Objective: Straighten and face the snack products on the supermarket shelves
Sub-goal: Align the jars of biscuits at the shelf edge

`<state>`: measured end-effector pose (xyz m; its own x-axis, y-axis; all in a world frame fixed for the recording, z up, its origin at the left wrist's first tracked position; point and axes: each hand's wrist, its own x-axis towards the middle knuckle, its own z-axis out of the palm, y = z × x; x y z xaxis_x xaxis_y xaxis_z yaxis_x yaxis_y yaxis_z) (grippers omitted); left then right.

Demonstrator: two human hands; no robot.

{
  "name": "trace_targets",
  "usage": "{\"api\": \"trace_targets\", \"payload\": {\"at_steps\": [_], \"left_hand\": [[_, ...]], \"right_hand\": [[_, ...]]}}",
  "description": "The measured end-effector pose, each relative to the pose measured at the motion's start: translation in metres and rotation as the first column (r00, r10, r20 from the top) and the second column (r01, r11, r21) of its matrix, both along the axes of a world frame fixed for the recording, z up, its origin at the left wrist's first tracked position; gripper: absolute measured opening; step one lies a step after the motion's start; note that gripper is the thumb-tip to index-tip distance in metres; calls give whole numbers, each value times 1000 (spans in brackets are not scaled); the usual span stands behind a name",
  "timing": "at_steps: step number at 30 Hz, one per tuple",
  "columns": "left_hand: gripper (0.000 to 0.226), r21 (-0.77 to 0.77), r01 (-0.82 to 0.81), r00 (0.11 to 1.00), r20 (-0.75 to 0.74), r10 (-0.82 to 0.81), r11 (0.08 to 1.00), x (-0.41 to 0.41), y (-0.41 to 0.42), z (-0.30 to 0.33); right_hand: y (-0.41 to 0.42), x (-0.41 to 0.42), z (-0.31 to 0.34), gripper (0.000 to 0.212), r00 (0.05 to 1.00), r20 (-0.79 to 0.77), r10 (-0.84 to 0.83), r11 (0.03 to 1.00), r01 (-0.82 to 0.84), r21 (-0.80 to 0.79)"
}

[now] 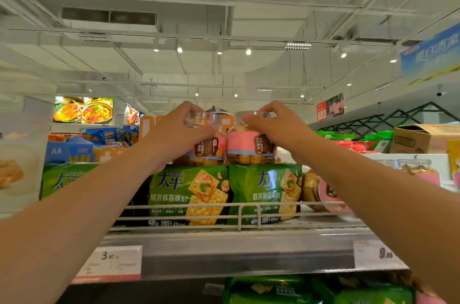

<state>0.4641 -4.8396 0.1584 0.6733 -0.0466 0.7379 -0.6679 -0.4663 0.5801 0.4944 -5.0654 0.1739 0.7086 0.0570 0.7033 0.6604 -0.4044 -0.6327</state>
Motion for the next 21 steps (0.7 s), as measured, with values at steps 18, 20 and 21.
{"api": "trace_targets", "payload": {"at_steps": [18,20,21], "left_hand": [[73,-188,59,939,343,9,980,-14,-7,2],[71,-235,203,916,389,-100,951,-28,-19,5],[67,-239,259,904,400,-148,936,-34,-27,4]], "right_hand": [[1,-53,-3,47,938,278,-209,976,181,122],[-18,-75,-2,44,926,316,-204,976,167,140],[-29,-88,-4,43,922,328,-205,976,166,141]]}}
